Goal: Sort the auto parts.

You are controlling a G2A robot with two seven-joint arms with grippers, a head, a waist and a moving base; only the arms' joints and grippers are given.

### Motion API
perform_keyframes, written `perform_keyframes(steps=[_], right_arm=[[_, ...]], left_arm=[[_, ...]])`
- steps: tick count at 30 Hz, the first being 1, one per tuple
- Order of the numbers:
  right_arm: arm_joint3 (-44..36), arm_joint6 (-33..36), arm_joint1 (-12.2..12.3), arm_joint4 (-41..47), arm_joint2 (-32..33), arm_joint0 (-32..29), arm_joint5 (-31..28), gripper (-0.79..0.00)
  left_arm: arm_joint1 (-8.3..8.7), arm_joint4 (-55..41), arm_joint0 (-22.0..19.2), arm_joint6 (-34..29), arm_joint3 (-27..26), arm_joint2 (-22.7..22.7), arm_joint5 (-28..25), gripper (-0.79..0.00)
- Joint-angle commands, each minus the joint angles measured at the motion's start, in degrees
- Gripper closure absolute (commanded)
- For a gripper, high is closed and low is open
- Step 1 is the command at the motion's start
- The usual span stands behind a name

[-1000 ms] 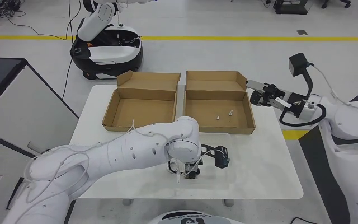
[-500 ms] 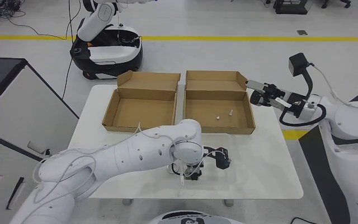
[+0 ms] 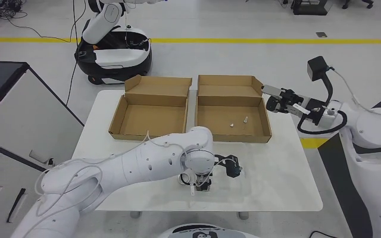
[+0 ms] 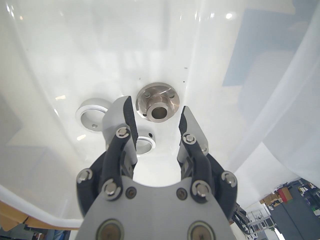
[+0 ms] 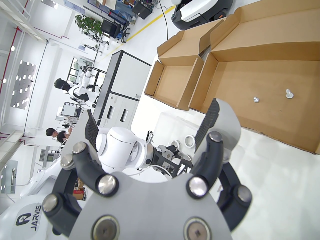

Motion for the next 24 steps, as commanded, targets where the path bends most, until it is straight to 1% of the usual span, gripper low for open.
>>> perform_keyframes(steps=[1, 14, 16, 18, 24], right_arm=[[0.00, 0.00, 0.00, 0.00, 0.00, 0.00, 0.00, -0.785], [0.00, 0.00, 0.00, 0.00, 0.00, 0.00, 0.00, -0.785], [0.00, 0.00, 0.00, 0.00, 0.00, 0.00, 0.00, -0.785], [0.00, 0.00, 0.00, 0.00, 0.00, 0.00, 0.00, -0.785], [0.00, 0.00, 0.00, 0.00, 0.00, 0.00, 0.00, -0.785]], left_arm=[[0.05, 0.47, 0.09, -0.58, -0.01, 0.00, 0.59, -0.431], [0.12, 1.03, 1.90, -0.74, 0.38, 0.00, 0.74, -0.453], [0.04, 1.16, 2.03, -0.73, 0.52, 0.00, 0.74, -0.431], [-0.01, 1.43, 2.08, -0.72, 0.58, 0.00, 0.73, -0.391], [-0.06, 2.92, 2.39, -0.97, 0.97, 0.00, 0.98, -0.366]])
